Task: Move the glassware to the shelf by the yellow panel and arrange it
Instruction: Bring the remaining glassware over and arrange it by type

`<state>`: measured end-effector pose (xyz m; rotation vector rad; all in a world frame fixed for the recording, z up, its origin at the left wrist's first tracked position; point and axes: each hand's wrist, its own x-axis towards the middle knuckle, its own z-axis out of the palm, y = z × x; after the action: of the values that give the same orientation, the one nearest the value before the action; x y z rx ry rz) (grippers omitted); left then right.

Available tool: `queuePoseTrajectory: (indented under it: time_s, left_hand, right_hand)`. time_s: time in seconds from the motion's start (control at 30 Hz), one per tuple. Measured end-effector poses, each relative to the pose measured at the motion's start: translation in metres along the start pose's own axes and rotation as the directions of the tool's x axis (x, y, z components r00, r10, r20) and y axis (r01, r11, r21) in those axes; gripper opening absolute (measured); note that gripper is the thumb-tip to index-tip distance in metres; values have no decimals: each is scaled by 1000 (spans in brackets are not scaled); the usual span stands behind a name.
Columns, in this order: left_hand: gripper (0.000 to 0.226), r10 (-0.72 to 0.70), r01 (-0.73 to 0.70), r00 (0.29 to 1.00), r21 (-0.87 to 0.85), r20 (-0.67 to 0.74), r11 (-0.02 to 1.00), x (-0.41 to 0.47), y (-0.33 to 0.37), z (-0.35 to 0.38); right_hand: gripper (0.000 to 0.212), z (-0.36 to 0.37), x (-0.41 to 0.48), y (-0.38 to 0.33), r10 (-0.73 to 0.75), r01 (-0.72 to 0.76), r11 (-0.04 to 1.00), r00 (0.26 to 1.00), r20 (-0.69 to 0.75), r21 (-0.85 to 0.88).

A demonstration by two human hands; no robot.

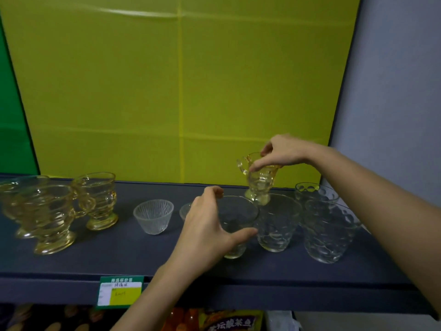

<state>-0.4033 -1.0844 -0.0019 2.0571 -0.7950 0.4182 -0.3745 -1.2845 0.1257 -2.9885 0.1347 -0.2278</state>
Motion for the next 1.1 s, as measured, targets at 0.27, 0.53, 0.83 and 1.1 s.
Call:
queuePoseTrajectory:
  time_s: [0.27,0.53,0.83,1.1]
  left_hand:
    - [102,71,-73,997,118,22,990,-1,-2,-6]
    - [46,118,-32,978,430,-175,902,-53,-33,-100]
    - [15,-113,337,908,543,-403,769,-109,-80,-202]
    - [15,-130,371,895,553,-426,746,-123,-107,-258]
  right_hand:
    - [62,-40,-8,-60,-149,173,978,970,-195,116]
    - [64,-17,-6,-139,-347,373,890,927,-144,261]
    - [64,44,8,-212,-475,470,858,879,-25,208]
    - [73,66,12,-239,-447,430,879,894,42,204]
